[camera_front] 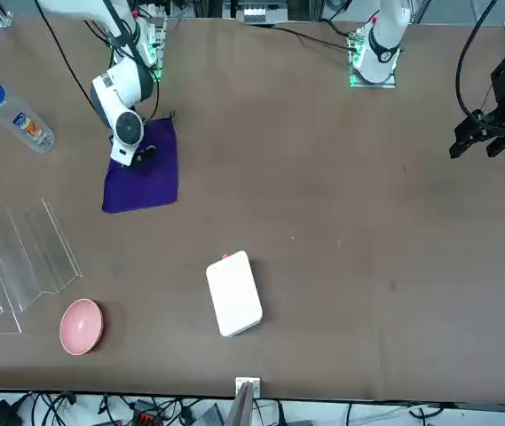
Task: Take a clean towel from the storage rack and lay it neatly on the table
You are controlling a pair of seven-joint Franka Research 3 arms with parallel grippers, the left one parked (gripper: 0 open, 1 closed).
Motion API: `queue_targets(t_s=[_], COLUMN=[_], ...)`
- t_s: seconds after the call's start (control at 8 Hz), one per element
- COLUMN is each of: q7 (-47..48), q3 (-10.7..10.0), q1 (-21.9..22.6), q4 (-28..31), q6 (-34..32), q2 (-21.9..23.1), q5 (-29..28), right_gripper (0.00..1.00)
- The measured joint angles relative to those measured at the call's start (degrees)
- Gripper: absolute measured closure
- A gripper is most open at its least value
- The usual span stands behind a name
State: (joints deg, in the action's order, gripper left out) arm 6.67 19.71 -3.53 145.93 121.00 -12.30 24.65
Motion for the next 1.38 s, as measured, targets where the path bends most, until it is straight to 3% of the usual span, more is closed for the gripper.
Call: queue_targets(t_s=[1.0, 1.38], q7=[1.9, 2.3], q3=[0.0, 0.0], q1=[-0.2, -0.2], q4=[0.0, 0.0], q6=[1.7, 2.0], q2=[-1.4, -1.7], q5=[0.3, 0.3], right_gripper=[0.56, 0.62])
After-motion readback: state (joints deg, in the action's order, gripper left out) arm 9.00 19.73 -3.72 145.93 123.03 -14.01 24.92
